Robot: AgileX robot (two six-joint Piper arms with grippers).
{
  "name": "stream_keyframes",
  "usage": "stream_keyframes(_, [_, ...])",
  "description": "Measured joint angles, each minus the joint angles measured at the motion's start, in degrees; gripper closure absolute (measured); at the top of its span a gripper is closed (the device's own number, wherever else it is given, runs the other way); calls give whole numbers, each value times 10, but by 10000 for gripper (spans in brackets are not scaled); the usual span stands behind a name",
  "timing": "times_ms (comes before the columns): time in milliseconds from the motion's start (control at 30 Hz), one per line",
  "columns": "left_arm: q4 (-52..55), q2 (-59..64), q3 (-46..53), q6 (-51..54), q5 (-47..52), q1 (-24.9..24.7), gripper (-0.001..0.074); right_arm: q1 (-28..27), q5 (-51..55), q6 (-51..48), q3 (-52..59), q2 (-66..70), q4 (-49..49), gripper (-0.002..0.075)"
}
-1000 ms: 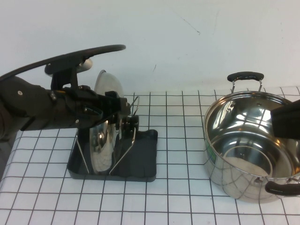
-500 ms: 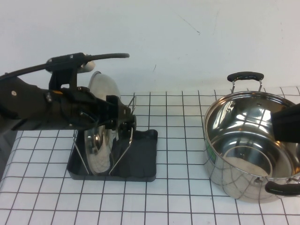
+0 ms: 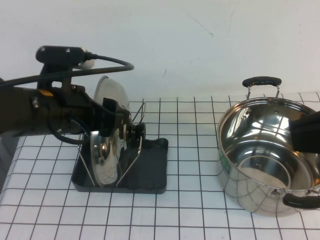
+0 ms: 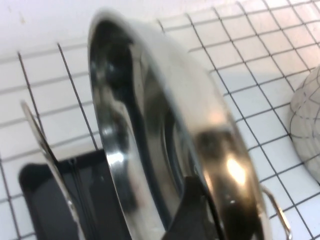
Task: Put pot lid on rack
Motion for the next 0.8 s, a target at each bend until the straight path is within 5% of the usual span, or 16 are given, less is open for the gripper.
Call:
stream_keyframes(200, [63, -61, 0, -3, 17, 0, 278, 0, 6, 7, -10, 0, -20, 726])
stream_keyframes(433, [223, -160, -33, -66, 150, 0, 666, 0, 6, 195, -78, -7, -367, 726])
stream_keyframes(600, [326, -221, -59, -168, 221, 0, 725, -1, 6, 314, -84, -20, -656, 726])
stream_keyframes(800, [395, -322, -18, -268, 179, 0, 731, -1, -55, 335, -55, -79, -687, 726])
